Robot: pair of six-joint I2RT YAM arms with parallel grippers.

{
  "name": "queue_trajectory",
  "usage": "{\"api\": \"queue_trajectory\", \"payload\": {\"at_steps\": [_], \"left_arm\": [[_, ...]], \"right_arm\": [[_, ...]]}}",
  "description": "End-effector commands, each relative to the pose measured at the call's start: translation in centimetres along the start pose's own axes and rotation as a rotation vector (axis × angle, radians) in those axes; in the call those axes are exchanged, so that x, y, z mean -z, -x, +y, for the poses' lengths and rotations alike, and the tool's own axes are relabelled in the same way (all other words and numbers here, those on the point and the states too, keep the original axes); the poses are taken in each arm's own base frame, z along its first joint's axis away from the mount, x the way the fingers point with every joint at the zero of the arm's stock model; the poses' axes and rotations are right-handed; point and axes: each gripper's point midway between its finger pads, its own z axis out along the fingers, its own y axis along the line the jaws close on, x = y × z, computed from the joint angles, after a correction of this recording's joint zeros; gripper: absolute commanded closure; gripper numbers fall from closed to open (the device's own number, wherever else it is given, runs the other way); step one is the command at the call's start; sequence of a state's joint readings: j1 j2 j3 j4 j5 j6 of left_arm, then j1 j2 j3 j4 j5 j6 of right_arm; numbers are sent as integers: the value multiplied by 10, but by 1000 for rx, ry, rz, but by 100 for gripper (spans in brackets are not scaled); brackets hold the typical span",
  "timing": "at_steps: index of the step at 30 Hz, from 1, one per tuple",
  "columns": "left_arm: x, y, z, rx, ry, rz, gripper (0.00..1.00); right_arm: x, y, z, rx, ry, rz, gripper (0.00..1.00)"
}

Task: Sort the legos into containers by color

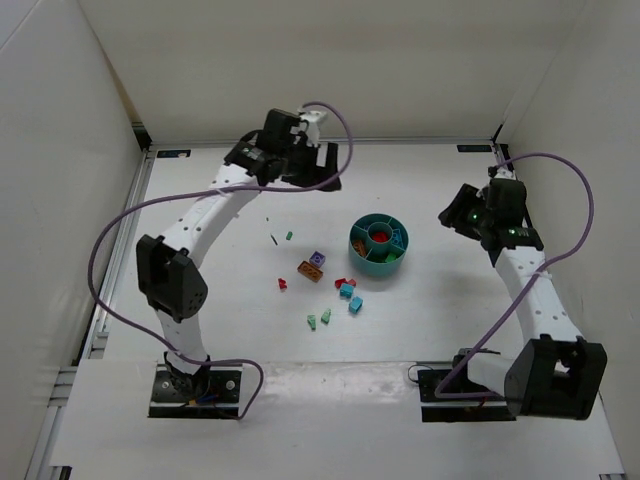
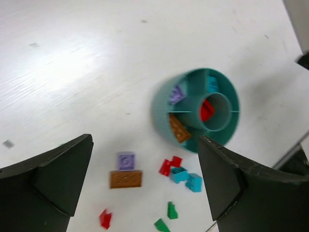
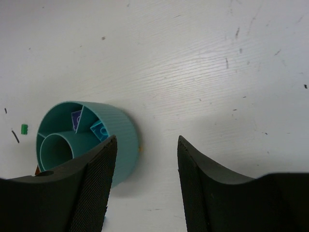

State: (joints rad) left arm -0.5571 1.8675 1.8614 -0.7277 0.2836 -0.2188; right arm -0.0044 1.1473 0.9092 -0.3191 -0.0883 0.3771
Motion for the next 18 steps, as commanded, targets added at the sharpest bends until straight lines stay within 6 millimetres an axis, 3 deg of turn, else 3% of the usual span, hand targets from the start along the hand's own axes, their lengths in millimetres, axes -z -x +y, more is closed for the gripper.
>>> {"api": "queue_trajectory", "payload": {"at_steps": [1, 4, 6, 9, 10, 13, 18], "left_arm": [[24, -7, 35, 59, 134, 37, 0], [35, -10, 48, 95, 181, 80, 0], [42, -10, 51, 158, 195, 93, 0], [51, -14, 55, 243, 204, 113, 0], [56, -11, 68, 265, 233, 102, 0], [64, -25, 89, 375, 269, 165, 2], [63, -61, 110, 458, 321, 284, 3]], "right_arm": [[9, 22, -1, -1, -12, 1, 43], [7, 28, 0, 65, -35, 2, 43], [-3, 23, -5, 105, -68, 43, 43], [-6, 15, 4, 137, -85, 118, 40], [-9, 22, 12, 145, -75, 124, 40], [-14, 19, 11, 132, -120, 195, 40], [-34, 38, 18, 176, -138, 198, 40]]}}
